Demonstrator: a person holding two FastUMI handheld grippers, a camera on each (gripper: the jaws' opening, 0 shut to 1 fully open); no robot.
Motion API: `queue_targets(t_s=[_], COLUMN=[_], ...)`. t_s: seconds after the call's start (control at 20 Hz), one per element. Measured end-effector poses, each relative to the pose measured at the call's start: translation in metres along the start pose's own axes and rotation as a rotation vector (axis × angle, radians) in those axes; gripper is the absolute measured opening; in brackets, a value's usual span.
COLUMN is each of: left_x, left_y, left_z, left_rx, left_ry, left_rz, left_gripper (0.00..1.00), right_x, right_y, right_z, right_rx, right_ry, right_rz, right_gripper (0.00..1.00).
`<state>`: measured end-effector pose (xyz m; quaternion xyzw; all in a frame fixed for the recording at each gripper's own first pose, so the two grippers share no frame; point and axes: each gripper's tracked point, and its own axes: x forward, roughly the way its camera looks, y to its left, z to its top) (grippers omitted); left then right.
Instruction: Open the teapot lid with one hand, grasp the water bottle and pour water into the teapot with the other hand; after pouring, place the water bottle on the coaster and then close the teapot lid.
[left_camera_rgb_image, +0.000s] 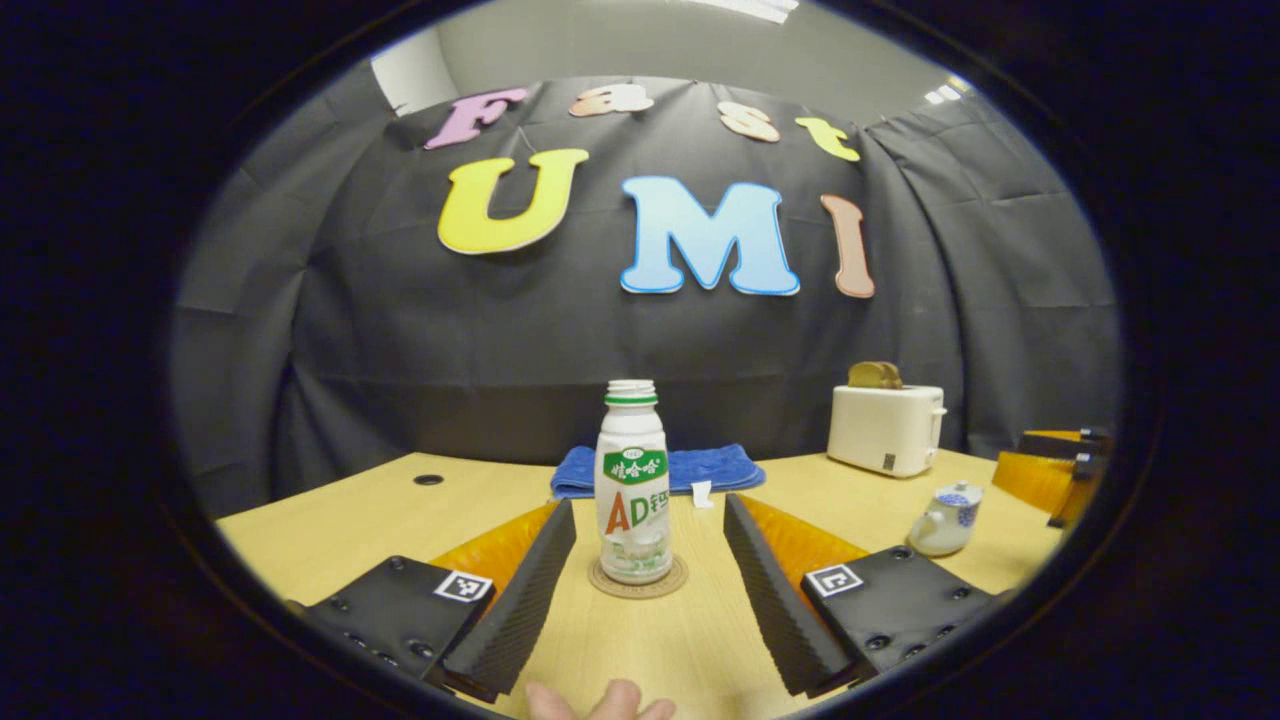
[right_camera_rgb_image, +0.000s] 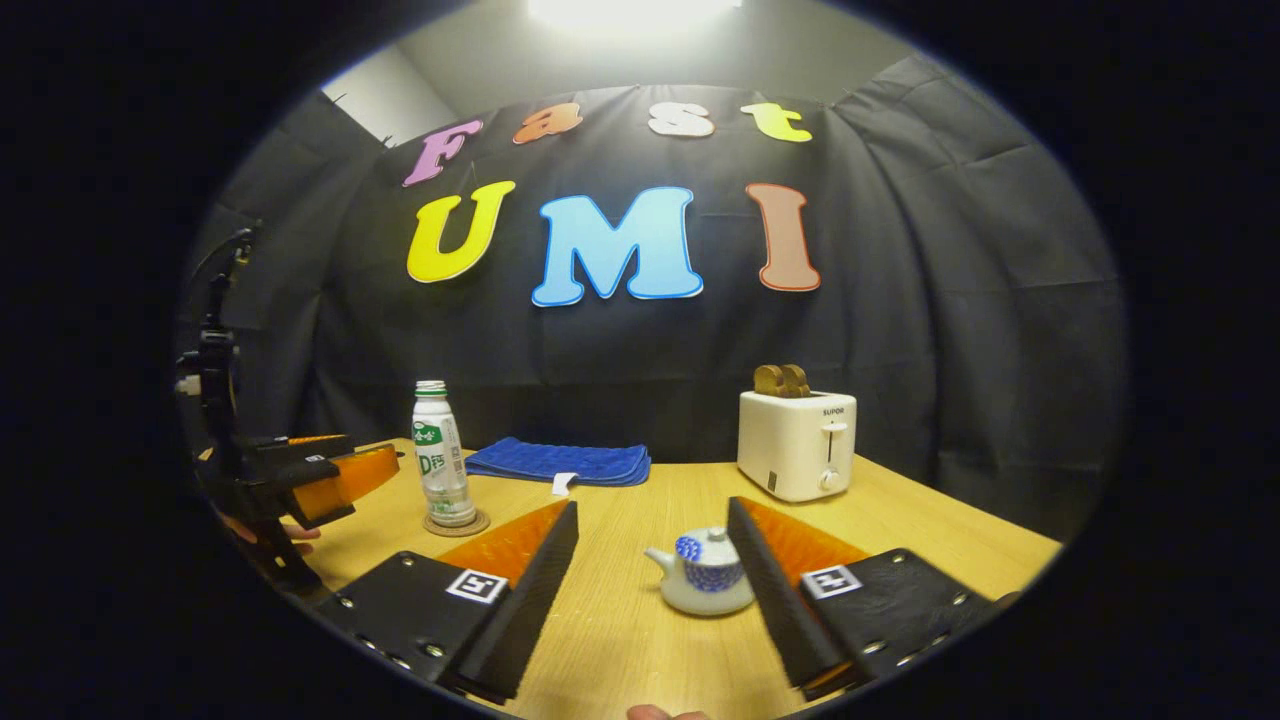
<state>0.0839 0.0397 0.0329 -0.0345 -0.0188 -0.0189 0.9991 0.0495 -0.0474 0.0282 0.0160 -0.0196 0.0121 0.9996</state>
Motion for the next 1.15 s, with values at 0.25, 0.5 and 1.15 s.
queue_targets(t_s=[0.25, 0.5, 1.15], left_x=[-0.078, -0.085, -0.086], left_y=[-0.051, -0.057, -0.055], left_z=[-0.013, -0.034, -0.035], left_rx=[0.06, 0.059, 0.059], left_ry=[-0.023, 0.044, 0.038], left_rz=[-0.041, -0.01, 0.024], left_gripper=[1.0, 1.0, 0.99], right_x=[-0.051, -0.054, -0.056], right_y=[0.019, 0.035, 0.036], right_z=[-0.021, -0.026, -0.025], right_rx=[0.005, -0.038, -0.036], right_ry=[0.025, 0.038, 0.042], right_rz=[-0.067, -0.051, -0.044], right_gripper=[0.98, 0.98, 0.96])
